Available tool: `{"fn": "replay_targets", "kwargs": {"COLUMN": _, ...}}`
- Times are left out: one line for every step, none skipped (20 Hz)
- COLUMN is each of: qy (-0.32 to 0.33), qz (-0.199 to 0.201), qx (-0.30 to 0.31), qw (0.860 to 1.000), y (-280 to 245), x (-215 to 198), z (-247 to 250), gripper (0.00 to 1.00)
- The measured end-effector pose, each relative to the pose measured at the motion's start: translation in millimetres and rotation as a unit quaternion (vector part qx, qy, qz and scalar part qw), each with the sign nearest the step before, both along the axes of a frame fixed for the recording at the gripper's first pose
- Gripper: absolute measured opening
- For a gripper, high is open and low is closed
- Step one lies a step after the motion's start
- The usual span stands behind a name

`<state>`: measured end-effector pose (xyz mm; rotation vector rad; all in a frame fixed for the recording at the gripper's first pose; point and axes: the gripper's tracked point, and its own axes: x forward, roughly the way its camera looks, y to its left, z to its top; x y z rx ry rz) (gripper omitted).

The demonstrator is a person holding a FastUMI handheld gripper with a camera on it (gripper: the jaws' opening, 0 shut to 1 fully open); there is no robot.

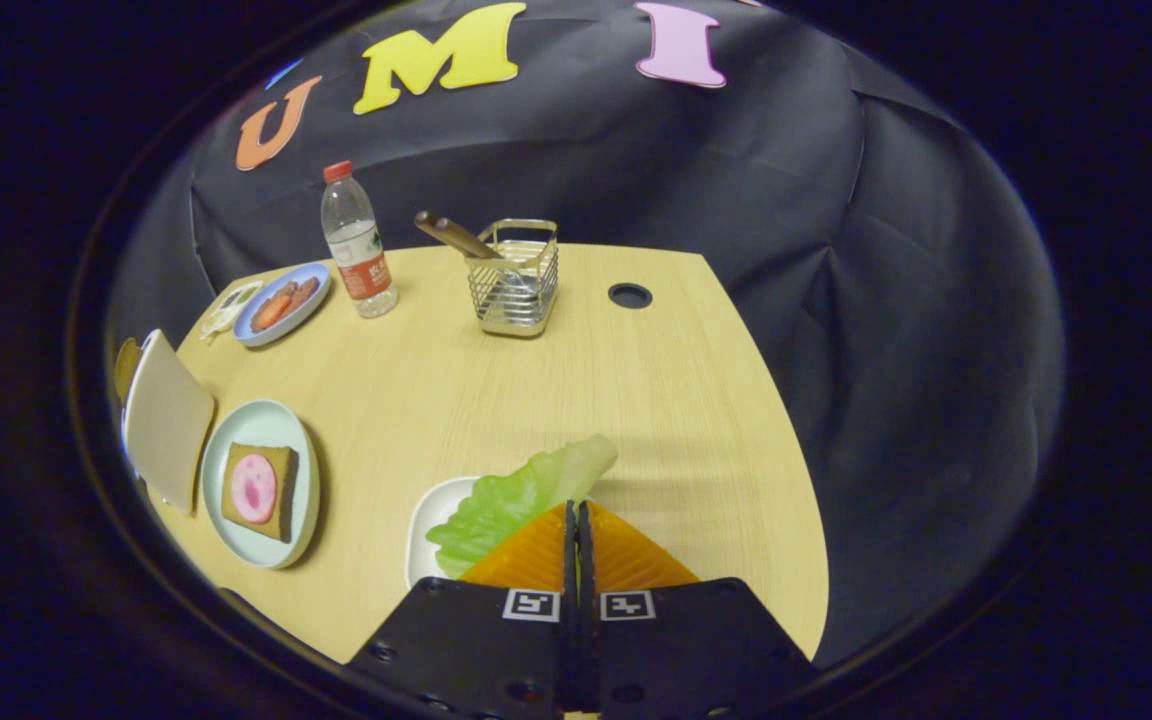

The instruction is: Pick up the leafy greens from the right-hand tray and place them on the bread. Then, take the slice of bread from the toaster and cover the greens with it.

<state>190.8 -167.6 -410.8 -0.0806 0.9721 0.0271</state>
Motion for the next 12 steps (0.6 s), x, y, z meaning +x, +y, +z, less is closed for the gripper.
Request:
{"fn": "replay_targets", "kwargs": {"qy": -0.005, "qz": -0.002, "qx": -0.001, "qw": 1.000, "y": 3, "x": -3, "z": 10, "gripper": 0.00}}
{"fn": "replay_targets", "kwargs": {"qy": -0.011, "qz": -0.004, "qx": -0.004, "qw": 1.000, "y": 6, "x": -6, "z": 17, "gripper": 0.00}}
{"fn": "replay_targets", "kwargs": {"qy": -0.015, "qz": -0.005, "qx": -0.007, "qw": 1.000, "y": 11, "x": -10, "z": 25, "gripper": 0.00}}
{"fn": "replay_targets", "kwargs": {"qy": -0.020, "qz": -0.006, "qx": -0.009, "qw": 1.000, "y": 17, "x": -14, "z": 32, "gripper": 0.00}}
{"fn": "replay_targets", "kwargs": {"qy": -0.022, "qz": -0.006, "qx": -0.010, "qw": 1.000, "y": 23, "x": -17, "z": 39, "gripper": 0.00}}
{"fn": "replay_targets", "kwargs": {"qy": -0.025, "qz": -0.006, "qx": -0.012, "qw": 1.000, "y": 29, "x": -22, "z": 45, "gripper": 0.00}}
{"fn": "replay_targets", "kwargs": {"qy": -0.026, "qz": -0.004, "qx": -0.012, "qw": 1.000, "y": 37, "x": -26, "z": 52, "gripper": 0.00}}
{"fn": "replay_targets", "kwargs": {"qy": -0.029, "qz": -0.003, "qx": -0.014, "qw": 0.999, "y": 45, "x": -31, "z": 57, "gripper": 0.00}}
{"fn": "replay_targets", "kwargs": {"qy": -0.030, "qz": 0.001, "qx": -0.014, "qw": 0.999, "y": 54, "x": -35, "z": 62, "gripper": 0.00}}
{"fn": "replay_targets", "kwargs": {"qy": -0.033, "qz": 0.005, "qx": -0.016, "qw": 0.999, "y": 63, "x": -39, "z": 67, "gripper": 0.00}}
{"fn": "replay_targets", "kwargs": {"qy": -0.036, "qz": 0.008, "qx": -0.017, "qw": 0.999, "y": 73, "x": -42, "z": 73, "gripper": 0.00}}
{"fn": "replay_targets", "kwargs": {"qy": -0.038, "qz": 0.014, "qx": -0.016, "qw": 0.999, "y": 84, "x": -45, "z": 77, "gripper": 0.00}}
